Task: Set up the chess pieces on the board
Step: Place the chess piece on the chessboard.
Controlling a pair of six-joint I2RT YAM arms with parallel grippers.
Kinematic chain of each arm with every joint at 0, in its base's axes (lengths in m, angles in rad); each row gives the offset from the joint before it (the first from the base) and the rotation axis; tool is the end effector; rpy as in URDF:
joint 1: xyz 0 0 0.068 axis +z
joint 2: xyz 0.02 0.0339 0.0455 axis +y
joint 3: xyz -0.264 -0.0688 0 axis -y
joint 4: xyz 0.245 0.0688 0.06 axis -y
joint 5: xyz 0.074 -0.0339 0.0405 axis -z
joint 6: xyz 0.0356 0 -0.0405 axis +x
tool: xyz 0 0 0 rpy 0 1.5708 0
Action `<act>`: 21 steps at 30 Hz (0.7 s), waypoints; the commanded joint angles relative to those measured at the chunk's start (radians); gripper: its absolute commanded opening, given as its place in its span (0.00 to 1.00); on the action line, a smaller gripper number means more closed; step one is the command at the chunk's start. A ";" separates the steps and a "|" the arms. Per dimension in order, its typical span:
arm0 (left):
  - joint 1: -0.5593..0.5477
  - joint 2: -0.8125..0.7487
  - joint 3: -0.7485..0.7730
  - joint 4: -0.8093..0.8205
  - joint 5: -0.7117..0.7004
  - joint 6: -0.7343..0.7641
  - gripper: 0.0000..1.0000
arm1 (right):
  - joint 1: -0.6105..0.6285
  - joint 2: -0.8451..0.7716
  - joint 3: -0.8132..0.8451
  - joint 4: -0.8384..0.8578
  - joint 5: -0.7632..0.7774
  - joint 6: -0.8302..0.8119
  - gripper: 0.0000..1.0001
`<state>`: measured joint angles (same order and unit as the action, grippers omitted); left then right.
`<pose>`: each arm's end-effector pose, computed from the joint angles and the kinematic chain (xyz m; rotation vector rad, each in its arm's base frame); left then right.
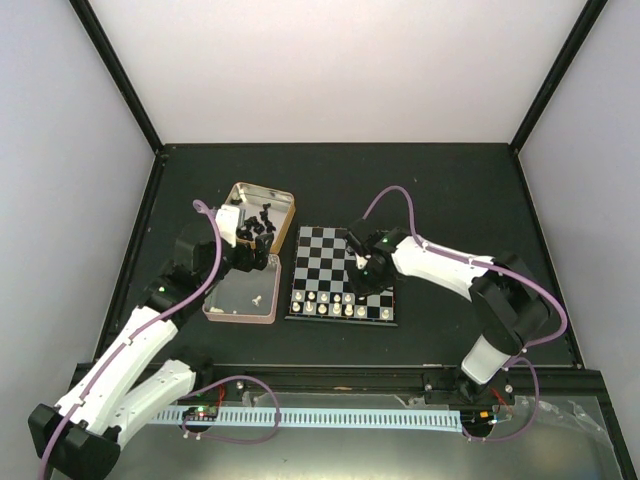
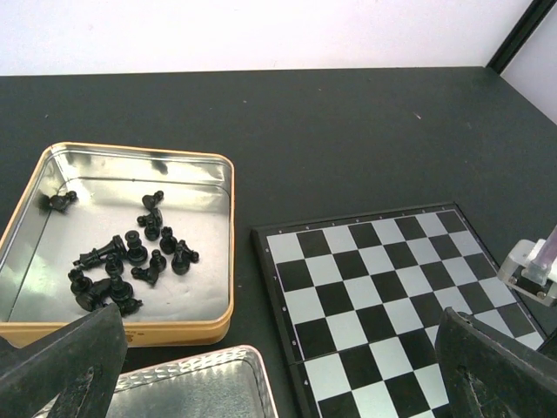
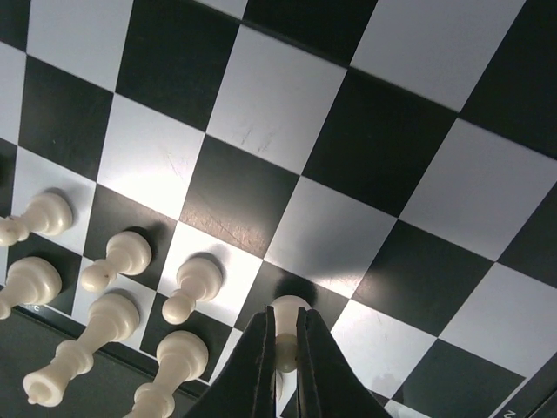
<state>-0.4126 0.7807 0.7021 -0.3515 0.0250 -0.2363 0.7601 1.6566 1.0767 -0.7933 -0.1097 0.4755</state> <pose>0.1655 -0.0734 0.2942 0.1947 2.0187 -0.4387 0.2161 0.2108 0.1852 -0.4458 2.9954 0.3094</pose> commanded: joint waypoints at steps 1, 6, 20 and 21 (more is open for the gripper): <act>0.009 0.004 0.011 -0.001 -0.008 0.004 0.99 | 0.009 0.015 -0.014 -0.003 -0.015 -0.012 0.02; 0.011 0.011 0.010 0.000 -0.008 0.001 0.99 | 0.009 0.029 -0.012 0.003 -0.010 -0.014 0.07; 0.029 0.204 0.044 -0.278 -0.006 -0.269 0.84 | 0.008 -0.095 0.045 0.032 0.096 0.047 0.41; 0.034 0.231 0.045 -0.307 0.004 -0.281 0.77 | 0.008 -0.101 0.043 0.041 0.110 0.050 0.41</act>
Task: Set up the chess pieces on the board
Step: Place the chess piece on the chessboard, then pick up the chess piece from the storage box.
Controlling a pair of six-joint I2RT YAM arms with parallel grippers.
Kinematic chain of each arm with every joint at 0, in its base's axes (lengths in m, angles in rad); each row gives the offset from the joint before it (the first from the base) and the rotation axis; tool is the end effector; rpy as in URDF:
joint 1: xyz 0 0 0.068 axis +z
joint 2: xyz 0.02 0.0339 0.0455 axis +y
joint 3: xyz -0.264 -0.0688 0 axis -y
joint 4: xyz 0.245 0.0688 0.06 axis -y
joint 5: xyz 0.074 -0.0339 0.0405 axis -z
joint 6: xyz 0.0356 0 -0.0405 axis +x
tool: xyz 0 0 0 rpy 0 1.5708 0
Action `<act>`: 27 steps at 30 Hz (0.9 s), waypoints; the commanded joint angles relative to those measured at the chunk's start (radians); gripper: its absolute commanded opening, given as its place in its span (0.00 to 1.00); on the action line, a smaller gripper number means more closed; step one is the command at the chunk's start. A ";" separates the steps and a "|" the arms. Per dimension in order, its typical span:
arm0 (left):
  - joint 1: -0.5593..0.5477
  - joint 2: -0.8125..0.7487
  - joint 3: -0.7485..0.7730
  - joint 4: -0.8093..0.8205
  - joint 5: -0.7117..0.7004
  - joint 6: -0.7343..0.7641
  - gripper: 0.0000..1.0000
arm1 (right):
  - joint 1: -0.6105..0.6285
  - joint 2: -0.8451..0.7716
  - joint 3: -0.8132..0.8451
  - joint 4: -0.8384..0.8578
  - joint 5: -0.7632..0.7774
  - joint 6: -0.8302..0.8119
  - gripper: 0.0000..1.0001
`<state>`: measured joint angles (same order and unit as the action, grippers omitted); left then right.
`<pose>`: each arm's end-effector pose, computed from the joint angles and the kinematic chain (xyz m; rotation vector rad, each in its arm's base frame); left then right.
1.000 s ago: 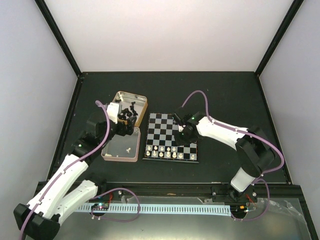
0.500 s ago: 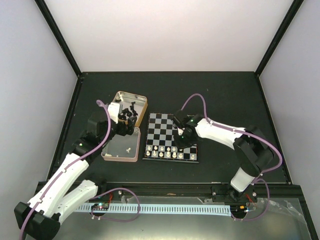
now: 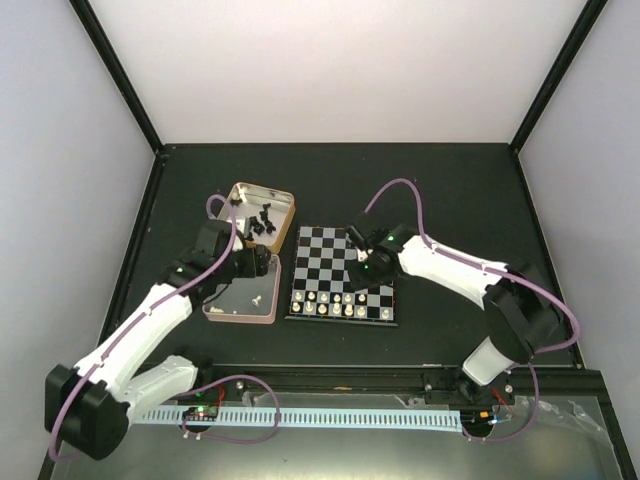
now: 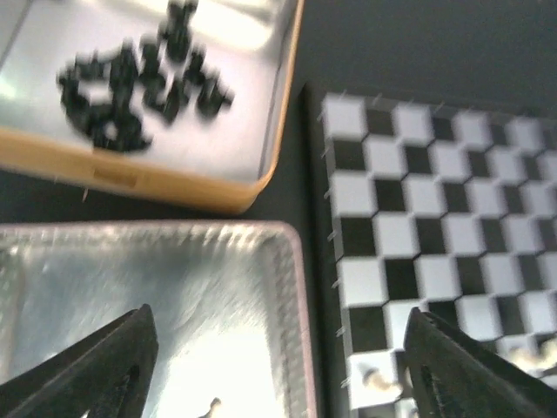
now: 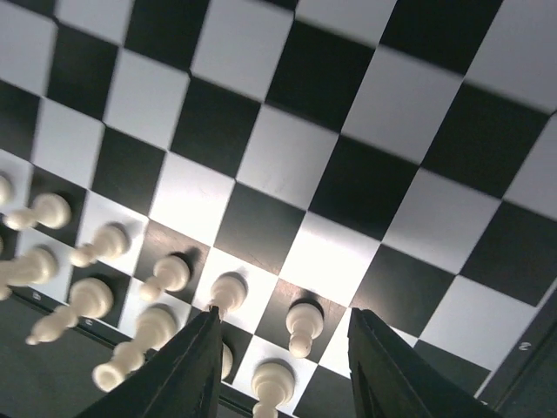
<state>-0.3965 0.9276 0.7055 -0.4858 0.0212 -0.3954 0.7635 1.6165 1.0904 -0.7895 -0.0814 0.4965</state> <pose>0.1815 -0.0768 0.2580 0.0126 2.3171 -0.4341 0.2160 0.2107 0.2001 -0.4102 2.9376 0.3218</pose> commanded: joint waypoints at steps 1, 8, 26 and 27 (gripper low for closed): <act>0.022 0.114 0.044 -0.204 0.008 -0.139 0.72 | 0.004 -0.065 0.029 0.044 0.092 0.031 0.41; 0.046 0.318 0.101 -0.368 0.067 -0.121 0.53 | 0.001 -0.051 0.033 0.082 0.123 0.005 0.39; 0.050 0.604 0.209 -0.512 0.167 0.044 0.40 | -0.030 0.006 0.058 0.100 0.121 -0.017 0.36; 0.050 0.614 0.215 -0.510 0.160 0.047 0.40 | -0.029 0.009 0.058 0.103 0.120 -0.018 0.36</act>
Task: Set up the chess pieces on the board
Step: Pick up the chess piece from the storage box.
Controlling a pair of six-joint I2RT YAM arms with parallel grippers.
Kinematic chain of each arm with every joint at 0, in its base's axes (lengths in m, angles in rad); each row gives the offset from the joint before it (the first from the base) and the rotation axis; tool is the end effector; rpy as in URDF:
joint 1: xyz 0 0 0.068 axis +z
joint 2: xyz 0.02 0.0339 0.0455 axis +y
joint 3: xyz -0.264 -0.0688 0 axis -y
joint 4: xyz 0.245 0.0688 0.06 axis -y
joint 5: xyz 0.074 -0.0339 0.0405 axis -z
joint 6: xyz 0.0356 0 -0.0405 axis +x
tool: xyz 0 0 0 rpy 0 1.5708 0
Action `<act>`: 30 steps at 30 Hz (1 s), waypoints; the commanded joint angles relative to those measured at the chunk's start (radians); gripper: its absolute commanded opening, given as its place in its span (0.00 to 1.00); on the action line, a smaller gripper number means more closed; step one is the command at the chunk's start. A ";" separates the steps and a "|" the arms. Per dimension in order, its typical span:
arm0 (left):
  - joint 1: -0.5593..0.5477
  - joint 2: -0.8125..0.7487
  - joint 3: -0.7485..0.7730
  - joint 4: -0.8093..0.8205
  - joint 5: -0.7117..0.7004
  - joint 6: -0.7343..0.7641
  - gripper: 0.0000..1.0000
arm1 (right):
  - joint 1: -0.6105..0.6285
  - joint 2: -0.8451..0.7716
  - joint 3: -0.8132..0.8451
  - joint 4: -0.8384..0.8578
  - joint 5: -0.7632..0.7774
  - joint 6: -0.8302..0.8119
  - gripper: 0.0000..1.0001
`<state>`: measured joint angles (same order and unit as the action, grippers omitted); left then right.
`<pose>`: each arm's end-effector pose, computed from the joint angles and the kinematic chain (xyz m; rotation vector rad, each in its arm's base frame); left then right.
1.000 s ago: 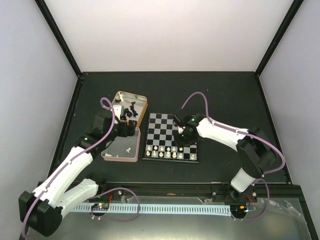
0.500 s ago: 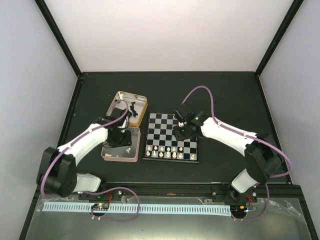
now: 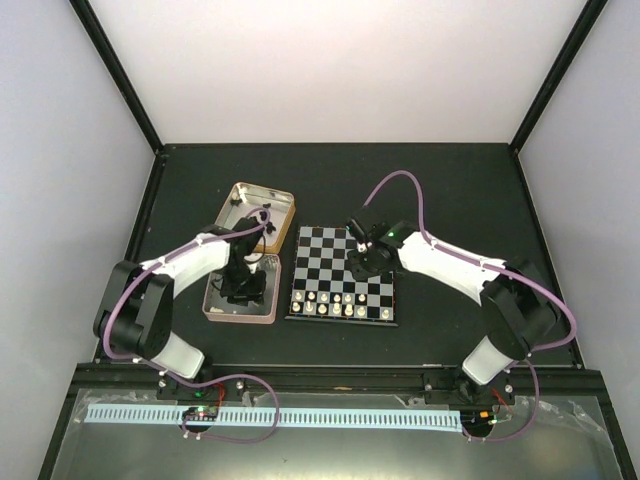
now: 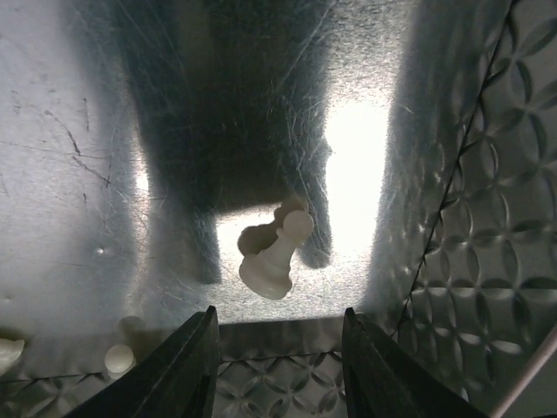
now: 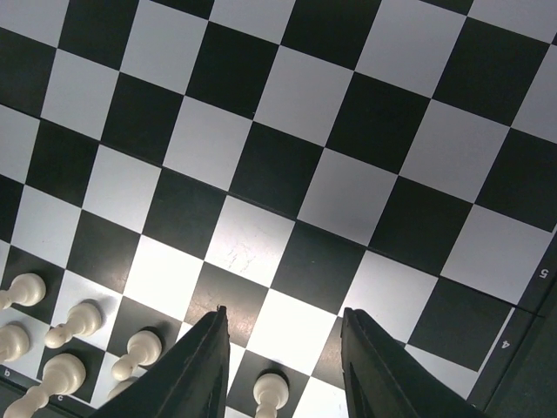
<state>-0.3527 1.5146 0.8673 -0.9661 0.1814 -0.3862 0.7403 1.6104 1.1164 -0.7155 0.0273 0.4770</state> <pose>0.2156 -0.0862 0.1683 0.0566 -3.0271 0.2335 0.2320 0.2106 0.2114 -0.3630 2.7945 0.2627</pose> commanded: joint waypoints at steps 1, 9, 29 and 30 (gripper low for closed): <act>0.006 0.036 0.058 -0.026 -0.006 0.043 0.40 | -0.007 0.018 0.035 0.029 0.011 0.003 0.36; 0.006 0.115 0.091 -0.036 -0.037 0.097 0.35 | -0.011 0.028 0.049 0.025 0.022 -0.002 0.35; 0.006 0.152 0.093 -0.031 -0.036 0.102 0.16 | -0.019 0.023 0.057 0.034 0.017 0.000 0.33; 0.006 0.145 0.094 -0.028 -0.036 0.104 0.14 | -0.019 0.022 0.057 0.036 0.013 -0.001 0.33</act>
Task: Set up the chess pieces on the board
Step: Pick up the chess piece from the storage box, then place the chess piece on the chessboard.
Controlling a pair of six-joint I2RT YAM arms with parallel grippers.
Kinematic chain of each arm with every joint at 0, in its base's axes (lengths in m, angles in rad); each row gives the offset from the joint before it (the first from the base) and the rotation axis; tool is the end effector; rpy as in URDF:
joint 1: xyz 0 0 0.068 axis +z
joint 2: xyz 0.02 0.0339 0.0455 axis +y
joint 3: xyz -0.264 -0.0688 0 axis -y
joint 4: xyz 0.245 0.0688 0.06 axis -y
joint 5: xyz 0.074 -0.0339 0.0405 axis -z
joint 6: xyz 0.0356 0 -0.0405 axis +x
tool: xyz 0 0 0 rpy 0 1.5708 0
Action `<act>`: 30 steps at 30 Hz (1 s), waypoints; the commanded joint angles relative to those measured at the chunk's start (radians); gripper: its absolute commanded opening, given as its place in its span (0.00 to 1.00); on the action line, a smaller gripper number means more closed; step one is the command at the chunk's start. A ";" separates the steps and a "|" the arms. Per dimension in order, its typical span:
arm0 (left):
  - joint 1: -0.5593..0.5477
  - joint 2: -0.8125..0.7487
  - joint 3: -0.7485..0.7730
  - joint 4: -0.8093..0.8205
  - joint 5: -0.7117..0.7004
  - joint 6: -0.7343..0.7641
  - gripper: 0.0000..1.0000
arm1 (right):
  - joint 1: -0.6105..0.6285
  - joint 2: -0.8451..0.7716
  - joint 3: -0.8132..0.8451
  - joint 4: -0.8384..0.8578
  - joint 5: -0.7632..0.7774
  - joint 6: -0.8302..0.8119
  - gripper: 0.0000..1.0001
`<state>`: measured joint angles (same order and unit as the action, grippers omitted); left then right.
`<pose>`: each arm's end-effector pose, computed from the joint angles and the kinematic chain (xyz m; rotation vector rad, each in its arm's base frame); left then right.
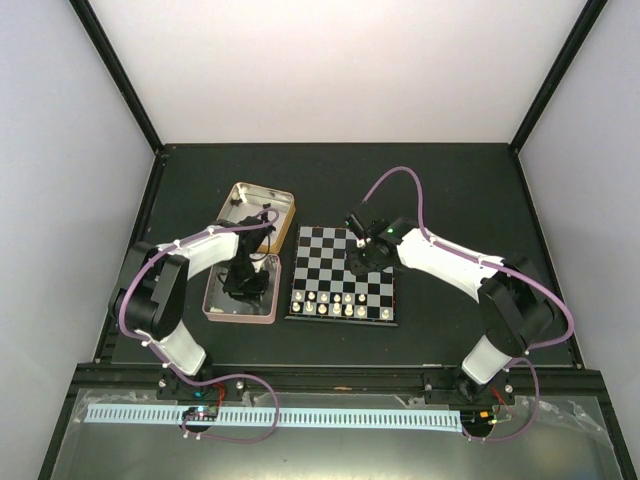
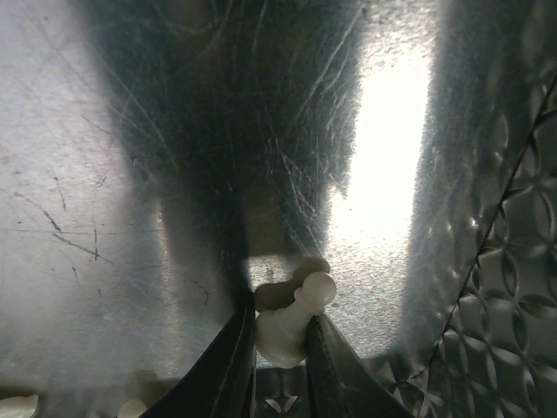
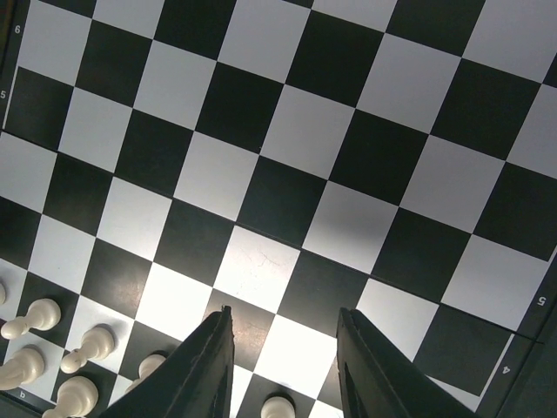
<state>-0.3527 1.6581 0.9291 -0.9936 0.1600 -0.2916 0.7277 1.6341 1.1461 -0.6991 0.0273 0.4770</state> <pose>0.2319 -0.0914 0.1502 -0.0720 -2.9426 0.1530 0.2413 0.2136 0.2135 -0.3423 2.7761 0.2764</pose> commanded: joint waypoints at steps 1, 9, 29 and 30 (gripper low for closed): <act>0.006 -0.007 0.033 0.004 -0.014 0.009 0.13 | -0.007 -0.006 0.029 0.023 0.007 -0.001 0.33; 0.006 -0.150 0.035 0.034 -0.048 -0.004 0.09 | -0.020 -0.083 -0.002 0.124 -0.072 0.020 0.31; -0.069 -0.753 -0.098 0.570 0.148 0.111 0.09 | 0.011 -0.086 0.230 0.407 -0.608 0.146 0.60; -0.070 -0.771 -0.099 0.578 0.147 0.124 0.09 | 0.019 -0.079 0.247 0.408 -0.603 0.155 0.60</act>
<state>-0.4114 0.9489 0.8387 -0.5446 0.2939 -0.2409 0.7204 1.5352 1.3109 -0.3447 -0.5335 0.5972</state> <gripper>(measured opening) 0.143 0.597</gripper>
